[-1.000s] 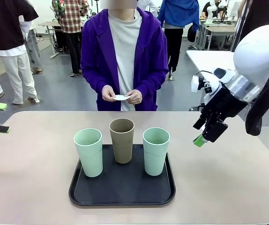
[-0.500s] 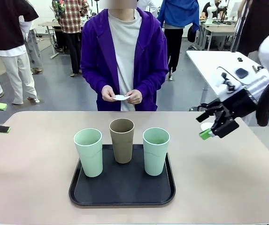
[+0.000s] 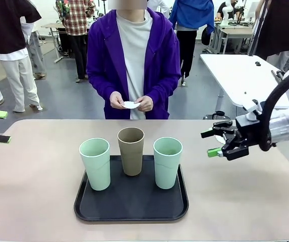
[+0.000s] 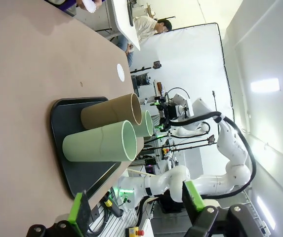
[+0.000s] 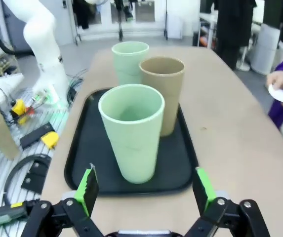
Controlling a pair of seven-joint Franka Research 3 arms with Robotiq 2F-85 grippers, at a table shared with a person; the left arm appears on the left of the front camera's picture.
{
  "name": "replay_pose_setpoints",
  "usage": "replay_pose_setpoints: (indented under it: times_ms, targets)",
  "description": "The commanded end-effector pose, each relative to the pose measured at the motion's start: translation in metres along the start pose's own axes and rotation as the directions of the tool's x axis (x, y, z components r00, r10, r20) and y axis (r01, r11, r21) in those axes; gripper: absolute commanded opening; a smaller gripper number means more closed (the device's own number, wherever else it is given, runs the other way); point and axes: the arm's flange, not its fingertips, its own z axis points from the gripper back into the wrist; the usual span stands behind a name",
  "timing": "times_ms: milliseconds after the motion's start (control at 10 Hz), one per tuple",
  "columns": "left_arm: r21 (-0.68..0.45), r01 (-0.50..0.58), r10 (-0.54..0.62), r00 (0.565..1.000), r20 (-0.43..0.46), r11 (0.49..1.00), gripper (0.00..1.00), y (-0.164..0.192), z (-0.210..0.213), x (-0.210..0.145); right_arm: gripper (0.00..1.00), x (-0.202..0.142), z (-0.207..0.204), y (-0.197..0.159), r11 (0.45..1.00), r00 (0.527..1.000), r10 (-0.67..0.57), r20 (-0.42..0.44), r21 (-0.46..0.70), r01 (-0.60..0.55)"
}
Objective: Place coasters on the table and set cups on them.
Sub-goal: Pick up one Reusable plastic cup and place it on a coaster set by the human.
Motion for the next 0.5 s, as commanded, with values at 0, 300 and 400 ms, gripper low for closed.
replay_pose_setpoints:
  times_ms: [0,300,400]
  targets:
    - [-0.008,0.013,-0.013,1.000,0.006,1.000,1.00,0.000,0.001,0.000,1.00,-0.017,-0.010,-0.015,0.999,0.999,-0.020,0.038,0.044,0.019]
    - [-0.008,0.013,-0.013,1.000,0.006,1.000,1.00,0.000,0.001,0.000,1.00,-0.036,-0.029,-0.017,0.996,0.998,-0.055,0.014,0.075,0.054]
    - [-0.008,0.013,-0.013,1.000,0.006,1.000,1.00,0.000,0.001,0.000,1.00,-0.031,-0.030,-0.012,0.997,0.999,-0.038,-0.026,0.070,0.040]
